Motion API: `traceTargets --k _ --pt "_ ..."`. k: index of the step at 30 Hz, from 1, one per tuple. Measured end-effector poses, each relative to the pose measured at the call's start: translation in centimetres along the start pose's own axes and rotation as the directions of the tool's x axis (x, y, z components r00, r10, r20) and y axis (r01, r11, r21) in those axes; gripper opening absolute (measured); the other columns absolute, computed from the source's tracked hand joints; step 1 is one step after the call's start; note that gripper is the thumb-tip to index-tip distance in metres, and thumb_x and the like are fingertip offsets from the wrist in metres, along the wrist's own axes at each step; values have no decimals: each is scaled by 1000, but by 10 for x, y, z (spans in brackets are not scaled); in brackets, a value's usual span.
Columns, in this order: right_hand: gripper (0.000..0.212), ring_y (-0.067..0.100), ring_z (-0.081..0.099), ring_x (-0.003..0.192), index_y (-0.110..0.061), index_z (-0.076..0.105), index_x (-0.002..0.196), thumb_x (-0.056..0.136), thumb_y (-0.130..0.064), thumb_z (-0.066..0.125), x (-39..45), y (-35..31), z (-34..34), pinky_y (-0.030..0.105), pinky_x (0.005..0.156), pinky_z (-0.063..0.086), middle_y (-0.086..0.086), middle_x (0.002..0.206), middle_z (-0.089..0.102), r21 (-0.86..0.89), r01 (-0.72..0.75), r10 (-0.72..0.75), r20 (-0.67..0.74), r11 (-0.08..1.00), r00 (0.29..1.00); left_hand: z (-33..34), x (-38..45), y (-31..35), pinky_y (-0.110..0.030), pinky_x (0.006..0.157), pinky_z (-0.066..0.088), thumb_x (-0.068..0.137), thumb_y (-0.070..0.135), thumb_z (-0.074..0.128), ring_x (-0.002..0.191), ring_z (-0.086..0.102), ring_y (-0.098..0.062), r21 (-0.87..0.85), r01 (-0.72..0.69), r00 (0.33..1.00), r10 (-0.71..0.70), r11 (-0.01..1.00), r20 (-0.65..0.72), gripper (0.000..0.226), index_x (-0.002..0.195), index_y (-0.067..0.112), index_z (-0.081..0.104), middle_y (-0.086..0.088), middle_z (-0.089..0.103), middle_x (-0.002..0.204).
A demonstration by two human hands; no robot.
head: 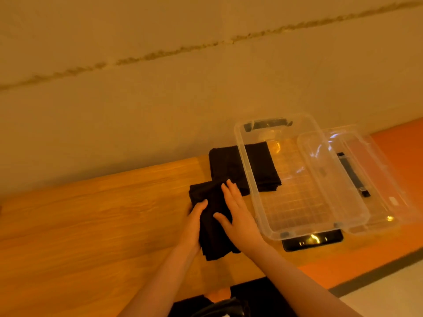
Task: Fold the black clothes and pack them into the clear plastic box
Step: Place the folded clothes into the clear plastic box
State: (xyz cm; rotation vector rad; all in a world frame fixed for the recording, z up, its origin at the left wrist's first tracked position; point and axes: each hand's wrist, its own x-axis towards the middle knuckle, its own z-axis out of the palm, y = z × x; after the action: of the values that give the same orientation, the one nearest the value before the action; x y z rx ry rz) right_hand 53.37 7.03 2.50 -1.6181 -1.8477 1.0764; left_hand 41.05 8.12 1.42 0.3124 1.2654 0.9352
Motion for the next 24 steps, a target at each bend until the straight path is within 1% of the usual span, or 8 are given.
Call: traceTargets --k 3,5,7,10,13,16,19,24 --pt "96 0 10 138 -32 -3 147 81 -37 67 25 -19 -29 23 112 21 -21 150 1 251 -51 71 -74 967 995 9 -2 37 -40 70 55 87 29 58 93 68 -29 -52 -56 998 56 997 11 34 118 16 60 -13 68 109" --pt "115 7 39 127 -32 -4 148 68 -40 77 40 -20 -54 29 99 44 -13 149 19 524 -167 172 39 835 984 22 -3 60 -40 68 55 85 31 60 92 68 -30 -67 -66 997 69 996 41 34 116 16 61 -13 69 106" --pt "127 16 57 113 -30 7 149 50 -49 85 48 -16 -75 35 90 52 0 141 42 693 -310 205 233 650 951 38 -3 77 -40 68 54 85 31 60 91 68 -30 -59 -76 992 81 995 91 31 111 15 62 -12 71 102" --pt "111 23 65 103 -18 43 135 39 -53 87 51 -2 -97 35 82 55 8 120 62 730 -373 168 341 572 925 65 3 90 -41 71 54 82 36 62 88 69 -30 7 -80 987 78 997 140 34 109 14 64 -11 72 96" --pt "102 26 66 99 -11 55 122 36 -56 87 49 19 -110 31 73 54 10 112 67 745 -344 184 292 572 939 89 18 90 -43 73 55 81 41 64 90 69 -31 45 -75 989 69 996 133 40 112 16 63 -11 71 101" --pt "101 25 68 94 -10 59 117 32 -57 88 50 42 -125 28 67 54 9 107 69 761 -333 264 218 556 940 117 36 82 -42 75 56 82 44 63 94 68 -28 103 -95 989 82 990 123 40 117 23 60 -9 68 108" --pt "102 23 68 95 -14 56 121 32 -53 88 51 68 -139 32 70 56 7 109 68 766 -335 343 160 549 926 147 57 69 -46 86 53 81 49 63 99 65 -28 196 -58 995 40 979 94 48 122 25 57 -7 65 112" --pt "61 19 64 98 -20 47 129 74 -22 73 62 112 -156 29 74 54 2 113 63 794 -340 425 116 503 898 192 84 54 -37 77 51 91 45 52 103 60 -26 253 63 996 -79 965 52 44 127 19 52 -8 61 114"
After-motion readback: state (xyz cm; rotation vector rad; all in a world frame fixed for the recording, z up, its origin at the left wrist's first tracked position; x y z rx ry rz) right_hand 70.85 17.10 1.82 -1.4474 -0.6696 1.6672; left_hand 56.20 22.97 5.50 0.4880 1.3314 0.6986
